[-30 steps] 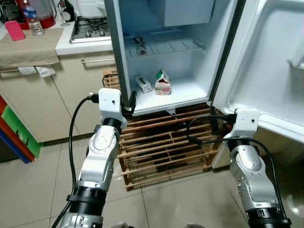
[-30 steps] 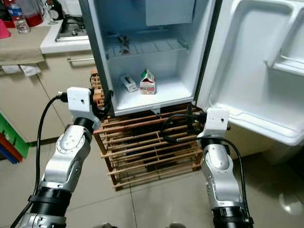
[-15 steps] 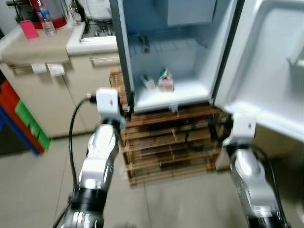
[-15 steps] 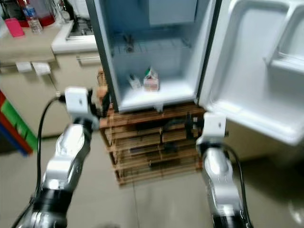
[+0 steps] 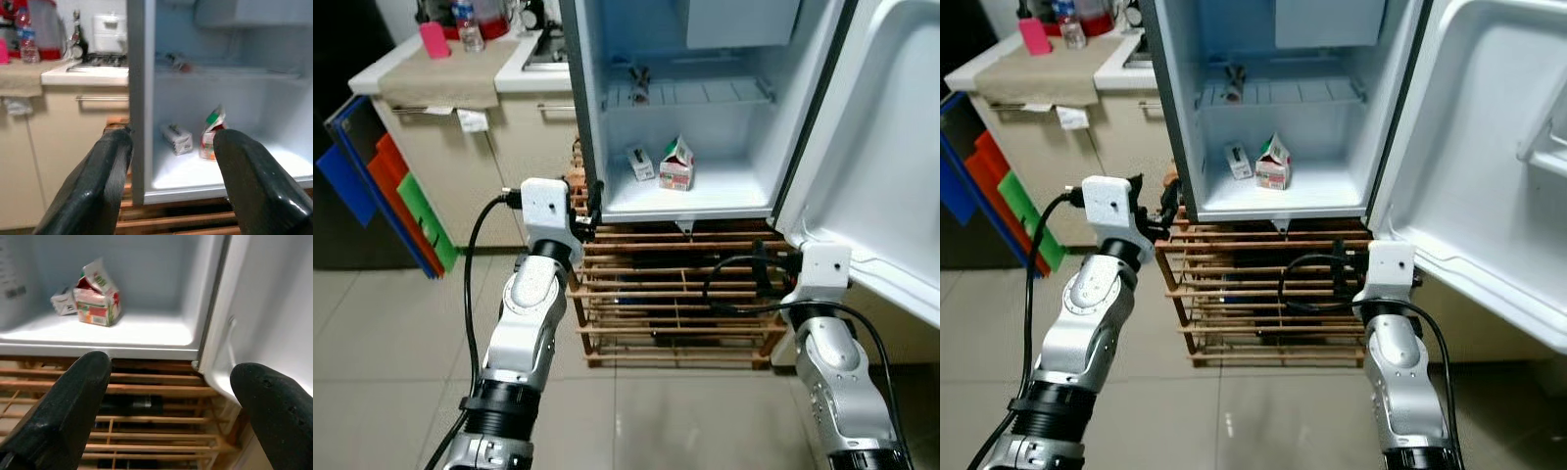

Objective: Restocking fridge

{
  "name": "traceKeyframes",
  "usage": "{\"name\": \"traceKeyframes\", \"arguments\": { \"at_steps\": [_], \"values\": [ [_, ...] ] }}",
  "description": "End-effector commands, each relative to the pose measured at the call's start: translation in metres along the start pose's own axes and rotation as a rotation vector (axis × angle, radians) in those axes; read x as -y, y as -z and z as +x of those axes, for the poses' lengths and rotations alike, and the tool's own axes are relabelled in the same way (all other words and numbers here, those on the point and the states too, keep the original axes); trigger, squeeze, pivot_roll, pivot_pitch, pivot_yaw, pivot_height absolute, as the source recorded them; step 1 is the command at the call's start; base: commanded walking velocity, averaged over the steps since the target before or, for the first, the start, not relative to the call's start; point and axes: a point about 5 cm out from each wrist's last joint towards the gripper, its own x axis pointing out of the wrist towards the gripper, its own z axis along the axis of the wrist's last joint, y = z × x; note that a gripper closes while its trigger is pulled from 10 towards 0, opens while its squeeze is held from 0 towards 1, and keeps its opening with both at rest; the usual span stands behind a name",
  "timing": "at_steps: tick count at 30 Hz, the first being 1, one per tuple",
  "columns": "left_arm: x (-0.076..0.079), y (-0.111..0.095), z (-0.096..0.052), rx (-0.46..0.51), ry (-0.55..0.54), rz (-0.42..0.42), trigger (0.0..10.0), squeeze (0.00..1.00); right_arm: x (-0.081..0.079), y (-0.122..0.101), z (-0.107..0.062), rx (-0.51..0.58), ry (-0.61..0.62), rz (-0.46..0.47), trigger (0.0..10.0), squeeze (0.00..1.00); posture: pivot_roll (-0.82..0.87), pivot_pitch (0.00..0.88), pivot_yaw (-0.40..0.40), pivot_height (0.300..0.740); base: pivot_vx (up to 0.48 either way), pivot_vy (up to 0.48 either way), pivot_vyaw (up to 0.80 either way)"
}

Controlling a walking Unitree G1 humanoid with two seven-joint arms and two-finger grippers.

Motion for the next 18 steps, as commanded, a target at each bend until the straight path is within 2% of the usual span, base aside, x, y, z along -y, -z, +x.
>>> {"name": "traceKeyframes", "arguments": {
  "at_steps": [1, 5, 11, 18],
  "values": [
    [-0.0005, -0.0039, 0.001, 0.019, -0.001, 0.004, 10.0, 0.0, 0.0022, -0.0039, -0.0005, 0.016, 0.005, -0.011, 10.0, 0.0, -0.16, 0.0, 0.053, 0.74, 0.0, 0.0, 0.0],
    [-0.0012, -0.0034, -0.0017, 0.025, 0.012, 0.008, 10.0, 0.0, 0.0038, -0.0026, -0.0016, 0.012, 0.007, -0.013, 10.0, 0.0, -0.16, 0.0, 0.052, 0.74, 0.0, 0.0, 0.0],
    [-0.0008, -0.0057, -0.0025, 0.048, 0.033, 0.002, 10.0, 0.0, 0.0049, -0.0022, -0.0022, 0.009, 0.007, -0.018, 10.0, 0.0, -0.16, 0.0, 0.051, 0.74, 0.0, -0.48, 0.0],
    [-0.0007, -0.0061, -0.002, 0.054, 0.029, -0.009, 10.0, 0.0, 0.0052, -0.0006, -0.0025, 0.004, 0.004, -0.021, 10.0, 0.0, -0.16, 0.0, 0.05, 0.74, 0.0, 0.0, 0.0]
  ]
}}
